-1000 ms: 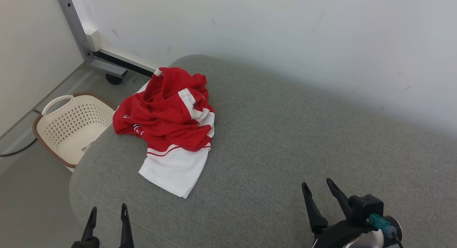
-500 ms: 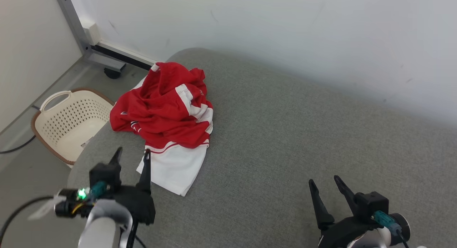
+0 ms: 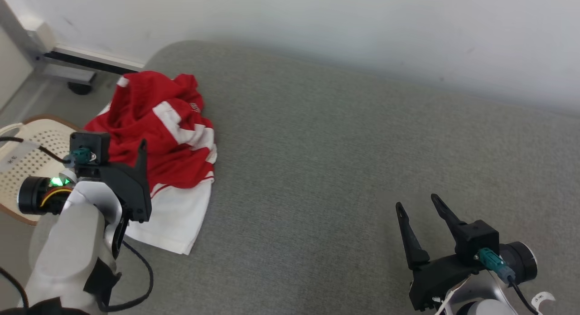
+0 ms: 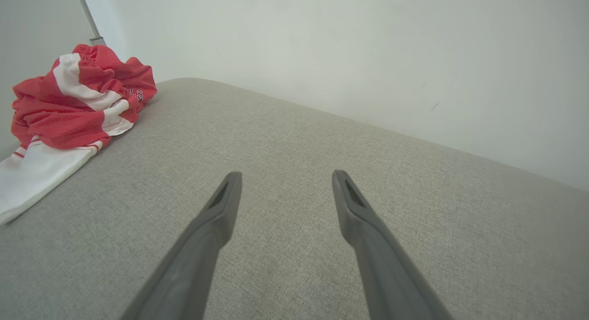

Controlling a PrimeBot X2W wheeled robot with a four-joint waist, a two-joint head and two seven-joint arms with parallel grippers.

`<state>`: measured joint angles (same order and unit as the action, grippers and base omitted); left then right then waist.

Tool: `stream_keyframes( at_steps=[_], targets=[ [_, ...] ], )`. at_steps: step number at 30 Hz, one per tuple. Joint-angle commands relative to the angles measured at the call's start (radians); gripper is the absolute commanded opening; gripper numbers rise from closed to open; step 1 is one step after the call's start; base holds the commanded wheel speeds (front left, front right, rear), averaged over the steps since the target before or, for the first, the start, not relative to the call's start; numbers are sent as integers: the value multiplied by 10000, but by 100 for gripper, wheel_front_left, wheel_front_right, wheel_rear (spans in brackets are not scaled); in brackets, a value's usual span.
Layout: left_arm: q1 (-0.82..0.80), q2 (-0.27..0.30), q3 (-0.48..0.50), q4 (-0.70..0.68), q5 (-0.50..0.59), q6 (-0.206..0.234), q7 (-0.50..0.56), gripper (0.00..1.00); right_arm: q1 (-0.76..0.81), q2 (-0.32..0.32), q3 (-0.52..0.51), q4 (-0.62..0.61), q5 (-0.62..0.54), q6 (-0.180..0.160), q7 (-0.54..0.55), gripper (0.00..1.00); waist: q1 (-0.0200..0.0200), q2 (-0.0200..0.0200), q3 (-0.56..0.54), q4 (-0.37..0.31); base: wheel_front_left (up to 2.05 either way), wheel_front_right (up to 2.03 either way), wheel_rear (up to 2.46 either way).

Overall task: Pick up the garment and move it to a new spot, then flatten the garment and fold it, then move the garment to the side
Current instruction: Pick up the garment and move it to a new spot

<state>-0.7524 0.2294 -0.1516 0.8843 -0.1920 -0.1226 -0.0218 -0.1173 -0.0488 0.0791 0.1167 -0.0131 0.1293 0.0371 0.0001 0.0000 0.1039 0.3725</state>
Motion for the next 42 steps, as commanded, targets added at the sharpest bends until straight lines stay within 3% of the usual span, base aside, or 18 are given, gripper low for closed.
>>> stream_keyframes(
  at_steps=[1,8,15,17,18,33,37,42],
  targets=[
    [-427,88,-65,337,-216,-35,202,100,82,-25,33,-244,-90,26,119,100,-1,0,1468,-1596,0,0,0],
    [-1090,680,-102,1263,-559,-51,534,100,111,-22,101,-762,-145,26,304,100,-1,0,1964,-2365,0,0,0],
    [-1407,950,433,2217,-824,1296,735,100,244,-20,53,-862,14,26,293,100,-1,0,1983,-2744,0,0,0],
    [-1450,967,399,2338,-786,1428,746,24,255,-20,40,-829,64,28,270,100,-1,0,1875,-2741,0,0,0],
    [-1487,1024,380,2389,-776,1428,704,0,252,-20,60,-806,112,28,248,100,-1,0,1816,-2730,0,0,0],
    [-1879,1302,21,2368,-557,1752,-312,0,416,-17,379,353,1106,28,-394,100,-1,0,-216,-2407,0,0,0],
    [-2295,1093,96,1772,-730,1887,-743,0,483,-20,289,581,1336,27,-568,100,-1,0,-732,-2565,0,0,0],
    [-2655,827,-180,785,-666,1673,-820,0,571,-23,88,743,1418,28,-667,100,-1,0,-1076,-3187,0,0,0]
  ],
)
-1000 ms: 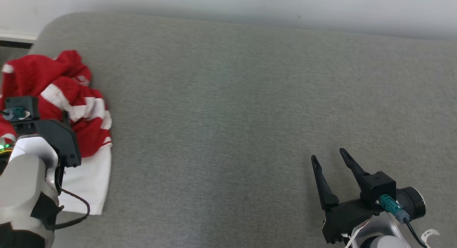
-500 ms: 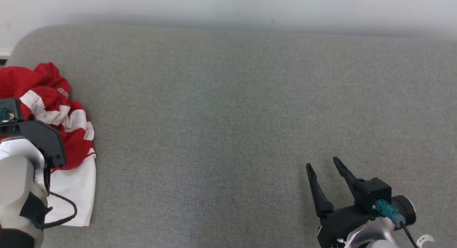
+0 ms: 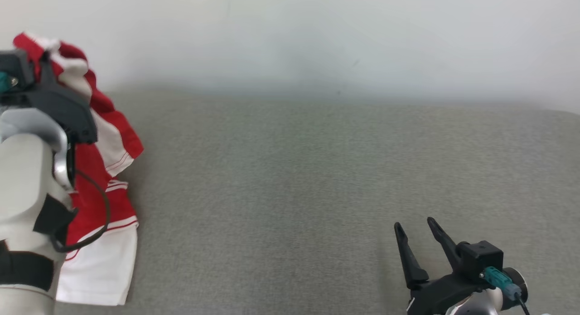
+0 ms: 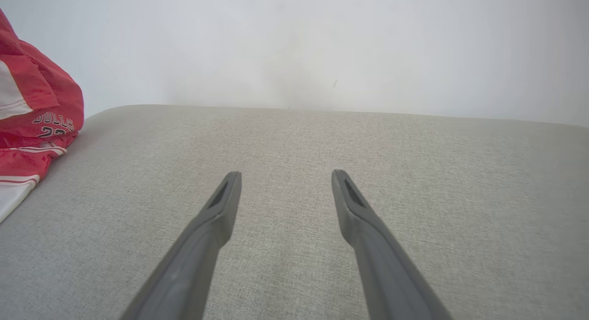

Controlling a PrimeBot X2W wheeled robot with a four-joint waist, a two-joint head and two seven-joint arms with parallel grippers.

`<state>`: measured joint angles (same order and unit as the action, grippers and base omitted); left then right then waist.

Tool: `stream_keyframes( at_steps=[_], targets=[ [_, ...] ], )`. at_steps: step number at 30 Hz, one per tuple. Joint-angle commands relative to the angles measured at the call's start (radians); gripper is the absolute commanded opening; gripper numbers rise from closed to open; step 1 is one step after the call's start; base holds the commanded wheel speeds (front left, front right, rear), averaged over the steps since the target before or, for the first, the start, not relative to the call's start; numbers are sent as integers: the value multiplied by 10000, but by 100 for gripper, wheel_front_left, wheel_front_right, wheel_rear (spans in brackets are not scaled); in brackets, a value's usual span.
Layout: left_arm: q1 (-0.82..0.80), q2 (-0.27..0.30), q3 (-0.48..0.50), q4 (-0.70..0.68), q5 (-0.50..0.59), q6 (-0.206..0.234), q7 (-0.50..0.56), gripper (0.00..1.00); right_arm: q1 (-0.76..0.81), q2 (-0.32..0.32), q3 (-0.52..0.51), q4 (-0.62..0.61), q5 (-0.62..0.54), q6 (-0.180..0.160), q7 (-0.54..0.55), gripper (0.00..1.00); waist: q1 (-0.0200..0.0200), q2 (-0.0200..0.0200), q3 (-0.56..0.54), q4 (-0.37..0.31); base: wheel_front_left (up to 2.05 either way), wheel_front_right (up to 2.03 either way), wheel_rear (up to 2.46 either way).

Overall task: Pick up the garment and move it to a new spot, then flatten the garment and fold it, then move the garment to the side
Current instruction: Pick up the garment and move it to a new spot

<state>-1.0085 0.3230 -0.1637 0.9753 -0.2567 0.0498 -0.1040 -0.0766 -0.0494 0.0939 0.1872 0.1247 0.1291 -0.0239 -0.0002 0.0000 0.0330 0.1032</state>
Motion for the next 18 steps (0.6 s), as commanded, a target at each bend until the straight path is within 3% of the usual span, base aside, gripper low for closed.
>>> stream_keyframes(
  at_steps=[1,12,18],
  targets=[
    [-132,-195,-109,-367,-19,-57,31,0,175,-16,-110,43,34,28,-61,100,2,0,-401,-675,0,0,0],
    [218,-975,-469,-3404,-347,-270,630,0,32,-13,-295,-16,107,30,-121,100,2,0,-91,-2841,0,0,0],
    [937,-1727,-756,-5004,-518,141,973,0,-116,-10,-394,49,270,30,-303,100,2,0,267,-4030,0,0,0]
  ],
)
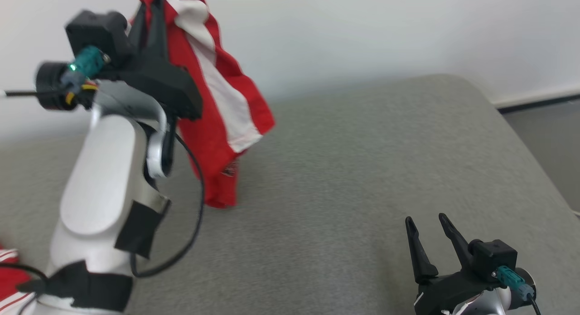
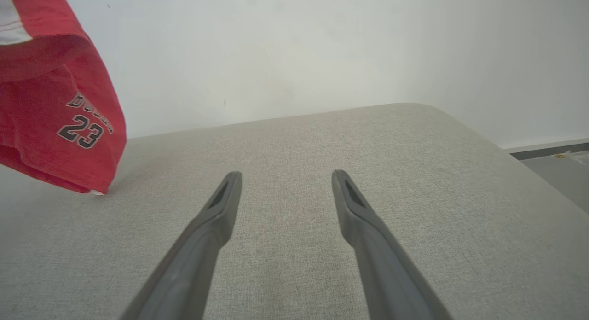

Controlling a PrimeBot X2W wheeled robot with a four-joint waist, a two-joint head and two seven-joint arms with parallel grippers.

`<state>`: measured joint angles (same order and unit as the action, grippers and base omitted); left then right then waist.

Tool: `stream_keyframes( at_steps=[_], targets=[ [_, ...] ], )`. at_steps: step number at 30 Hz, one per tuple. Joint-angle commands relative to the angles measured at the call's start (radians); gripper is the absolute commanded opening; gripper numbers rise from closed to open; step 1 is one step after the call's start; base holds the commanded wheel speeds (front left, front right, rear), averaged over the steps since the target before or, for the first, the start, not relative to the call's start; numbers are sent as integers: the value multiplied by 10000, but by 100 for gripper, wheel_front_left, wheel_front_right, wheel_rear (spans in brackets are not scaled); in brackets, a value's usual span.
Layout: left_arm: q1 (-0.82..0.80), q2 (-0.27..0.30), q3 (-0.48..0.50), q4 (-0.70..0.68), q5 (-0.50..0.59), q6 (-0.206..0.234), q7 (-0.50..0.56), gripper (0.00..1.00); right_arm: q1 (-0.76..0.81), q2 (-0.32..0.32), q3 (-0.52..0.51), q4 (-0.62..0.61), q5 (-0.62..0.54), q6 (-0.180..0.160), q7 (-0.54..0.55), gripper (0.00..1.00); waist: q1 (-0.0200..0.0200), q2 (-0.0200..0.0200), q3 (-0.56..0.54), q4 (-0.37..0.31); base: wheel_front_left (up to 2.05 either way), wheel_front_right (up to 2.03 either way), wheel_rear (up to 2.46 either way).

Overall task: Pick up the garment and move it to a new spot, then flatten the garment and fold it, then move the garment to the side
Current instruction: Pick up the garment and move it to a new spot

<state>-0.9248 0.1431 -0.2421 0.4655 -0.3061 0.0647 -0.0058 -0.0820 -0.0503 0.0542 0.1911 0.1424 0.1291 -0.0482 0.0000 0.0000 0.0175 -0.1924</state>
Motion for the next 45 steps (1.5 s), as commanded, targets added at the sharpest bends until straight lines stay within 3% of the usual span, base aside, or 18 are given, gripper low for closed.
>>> stream_keyframes(
  at_steps=[1,7,15,16,17,18,21,24,30,34,40,45],
  targets=[
    [265,-43,33,-131,-92,94,28,0,-93,1,28,33,137,30,-78,100,0,0,495,-1221,0,0,0],
    [1735,-549,-16,-593,-633,523,137,0,-229,1,101,244,348,30,-321,100,0,0,883,-1673,0,0,0],
    [3547,-750,-283,941,-1119,592,76,0,-455,0,278,606,538,30,-568,100,0,0,1108,-1429,0,0,0],
    [3701,-773,-308,1165,-1208,566,27,43,-451,1,294,647,522,30,-579,100,0,0,1100,-1346,0,0,0],
    [3841,-790,-325,1373,-1306,487,-17,100,-474,1,325,694,499,30,-576,100,0,0,1074,-1275,0,0,0],
    [3972,-810,-370,1542,-1372,442,-104,100,-497,-3,347,716,476,30,-577,100,0,0,1046,-1196,0,0,0],
    [4518,-861,-676,1849,-1709,-380,-586,100,-486,-2,356,819,416,30,-572,100,0,0,892,-857,0,0,0],
    [5029,-817,-795,1818,-1875,-906,-1121,100,-409,-2,347,855,391,30,-529,100,0,0,767,-584,0,0,0],
    [6201,-446,-708,822,-1568,-1078,-2410,100,-122,-3,55,761,222,30,-418,100,0,0,438,78,0,0,0],
    [7090,-149,-372,-1233,-849,-1194,-2595,100,69,-5,-123,652,202,30,-358,100,0,0,243,614,0,0,0],
    [8324,-315,481,-3356,-59,-1341,-2605,100,315,-5,-410,635,309,30,-574,100,0,0,-42,1292,0,0,0],
    [9272,-513,1085,-4134,438,-1528,-2608,100,623,-3,-799,631,76,30,-989,100,0,0,-238,1850,0,0,0]
  ],
)
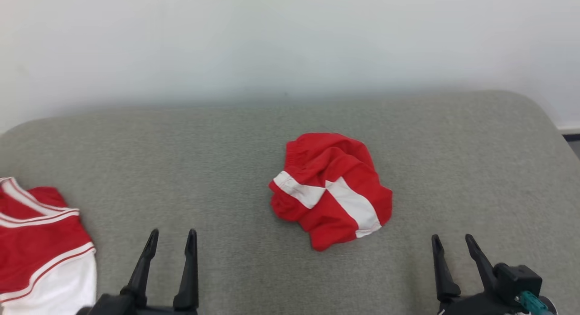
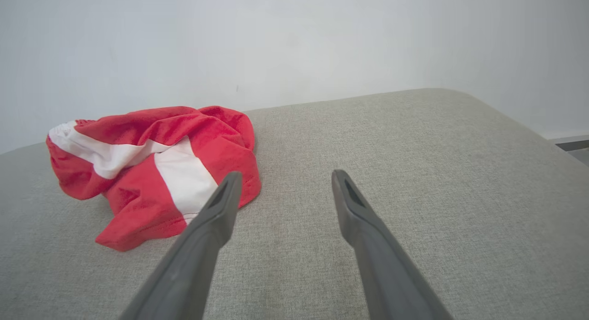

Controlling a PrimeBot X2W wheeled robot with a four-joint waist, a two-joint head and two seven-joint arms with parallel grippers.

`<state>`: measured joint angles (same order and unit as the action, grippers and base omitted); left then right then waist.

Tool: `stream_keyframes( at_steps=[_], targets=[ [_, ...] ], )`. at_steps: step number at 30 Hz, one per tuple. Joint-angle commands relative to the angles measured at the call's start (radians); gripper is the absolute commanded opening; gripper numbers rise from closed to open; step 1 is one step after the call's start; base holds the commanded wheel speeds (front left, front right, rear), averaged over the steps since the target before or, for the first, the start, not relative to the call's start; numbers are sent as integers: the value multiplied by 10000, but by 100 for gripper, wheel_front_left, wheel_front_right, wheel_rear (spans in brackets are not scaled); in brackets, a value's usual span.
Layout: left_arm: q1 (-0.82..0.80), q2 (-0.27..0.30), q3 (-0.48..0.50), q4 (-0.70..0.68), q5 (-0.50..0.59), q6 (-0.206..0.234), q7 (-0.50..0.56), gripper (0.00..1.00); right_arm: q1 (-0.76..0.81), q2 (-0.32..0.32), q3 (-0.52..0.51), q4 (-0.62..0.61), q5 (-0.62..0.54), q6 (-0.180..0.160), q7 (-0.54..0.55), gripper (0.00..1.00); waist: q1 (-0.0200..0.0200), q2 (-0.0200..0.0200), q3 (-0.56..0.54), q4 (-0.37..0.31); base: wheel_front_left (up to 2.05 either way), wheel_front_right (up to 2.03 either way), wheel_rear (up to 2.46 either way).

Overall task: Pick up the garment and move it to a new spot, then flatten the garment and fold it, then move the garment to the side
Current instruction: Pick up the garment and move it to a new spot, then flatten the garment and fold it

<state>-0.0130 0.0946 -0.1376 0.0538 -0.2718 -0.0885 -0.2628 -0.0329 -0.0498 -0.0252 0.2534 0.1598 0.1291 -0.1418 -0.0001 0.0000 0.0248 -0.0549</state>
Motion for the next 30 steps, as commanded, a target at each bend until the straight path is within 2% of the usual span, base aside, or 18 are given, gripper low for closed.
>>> stream_keyframes(
  at_steps=[1,7,13,21,30],
  targets=[
    [362,-62,142,-9,134,-47,-39,100,222,-7,-89,10,-140,30,-123,100,1,0,-338,554,0,0,0],
    [1164,-111,722,-109,566,-178,-40,100,513,-11,-524,71,-281,30,-370,100,1,0,-394,701,0,0,0],
    [1685,-304,1368,-300,483,-258,-41,100,585,-9,-771,162,-240,30,-538,100,1,0,-378,735,0,0,0],
    [1484,-240,1120,44,507,-421,-41,100,389,-9,-568,361,-56,30,-639,100,1,0,-353,615,0,0,0],
    [1349,-56,754,327,296,-414,-41,100,365,-9,-423,464,-35,30,-593,100,1,0,-286,438,0,0,0]
  ],
)
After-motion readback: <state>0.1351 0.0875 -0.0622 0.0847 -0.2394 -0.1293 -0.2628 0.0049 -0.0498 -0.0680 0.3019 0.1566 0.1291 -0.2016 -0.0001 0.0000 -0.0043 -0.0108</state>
